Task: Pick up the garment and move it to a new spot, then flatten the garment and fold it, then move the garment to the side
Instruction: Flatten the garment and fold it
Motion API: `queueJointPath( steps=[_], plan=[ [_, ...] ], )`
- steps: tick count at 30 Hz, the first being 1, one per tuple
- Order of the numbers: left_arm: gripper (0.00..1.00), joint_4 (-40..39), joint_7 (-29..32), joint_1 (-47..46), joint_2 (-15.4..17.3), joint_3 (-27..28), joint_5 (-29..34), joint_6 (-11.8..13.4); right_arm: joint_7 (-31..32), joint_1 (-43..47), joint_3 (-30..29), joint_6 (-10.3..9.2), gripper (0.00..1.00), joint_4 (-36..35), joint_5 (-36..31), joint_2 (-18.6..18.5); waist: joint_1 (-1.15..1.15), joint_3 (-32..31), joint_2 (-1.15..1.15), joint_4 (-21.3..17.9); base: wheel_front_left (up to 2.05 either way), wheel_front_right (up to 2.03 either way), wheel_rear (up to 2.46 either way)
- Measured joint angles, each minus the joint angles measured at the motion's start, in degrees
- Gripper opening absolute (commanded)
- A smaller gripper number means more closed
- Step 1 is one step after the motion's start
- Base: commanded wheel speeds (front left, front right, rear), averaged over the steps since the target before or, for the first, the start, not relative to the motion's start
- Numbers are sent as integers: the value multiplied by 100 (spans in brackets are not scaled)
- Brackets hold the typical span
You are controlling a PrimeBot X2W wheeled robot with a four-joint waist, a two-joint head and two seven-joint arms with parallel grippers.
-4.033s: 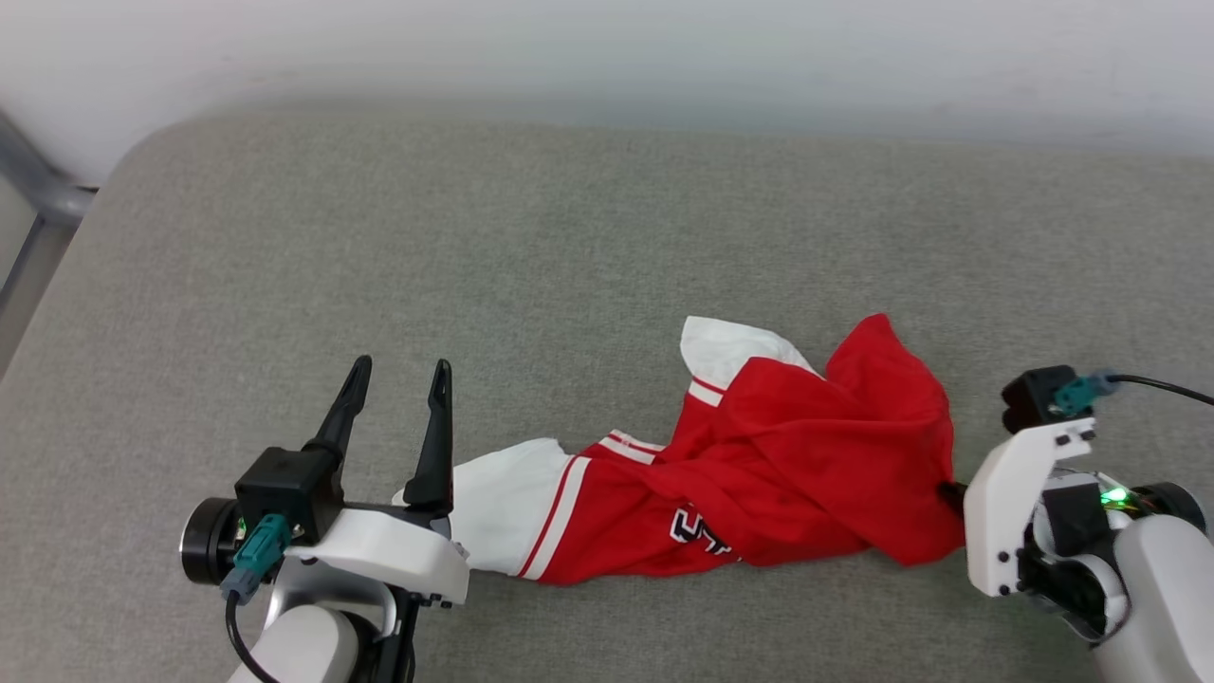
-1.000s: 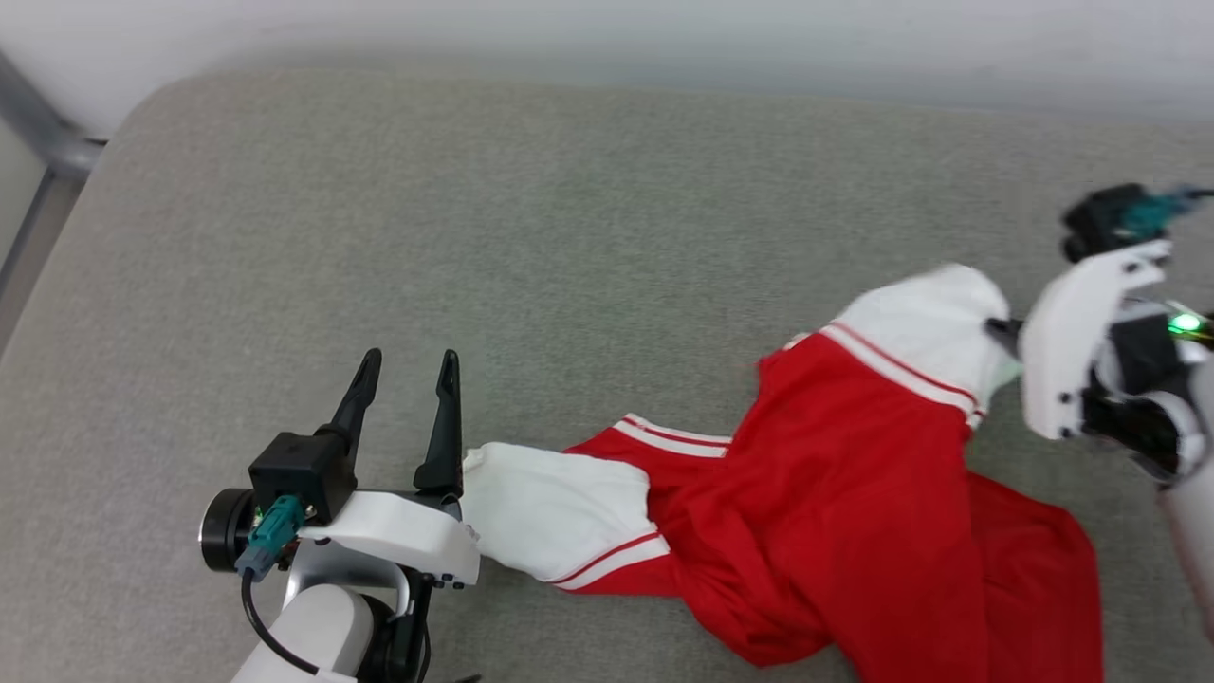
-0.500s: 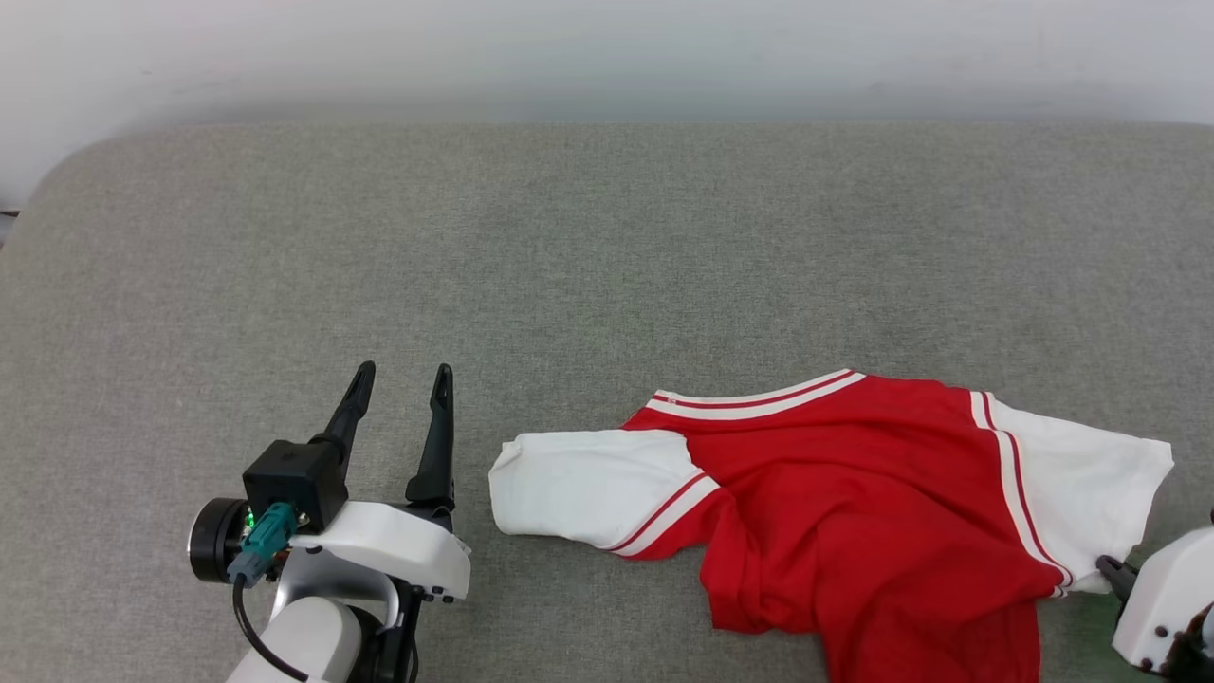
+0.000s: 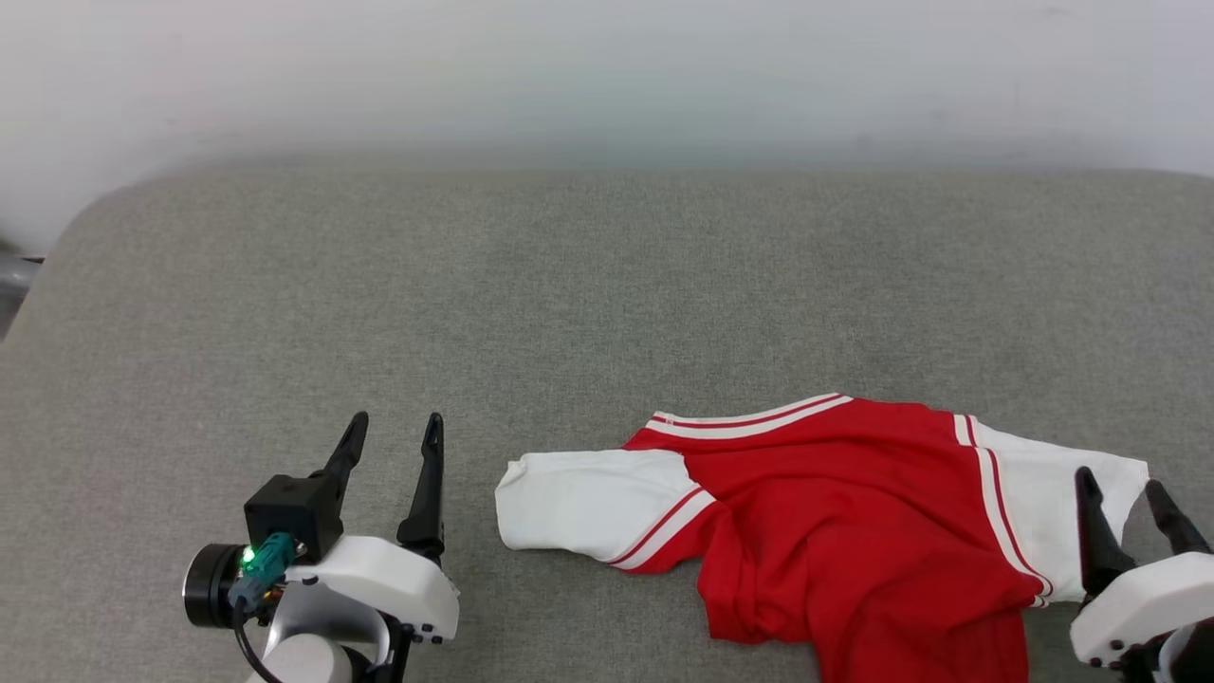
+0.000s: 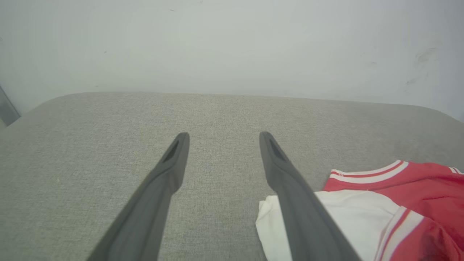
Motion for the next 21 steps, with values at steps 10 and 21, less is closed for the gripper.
queueJointPath(
  steps=[10,21],
  plan=[
    [100,111,240,188,222,36,-88,58,-711,472,739,0,100,-858,-300,143,0,-302,0,-17,0,0,0],
    [100,320,1703,-551,609,-482,-146,-575,-528,711,1308,0,100,-1871,-361,171,0,-122,0,-284,0,0,0]
  ],
)
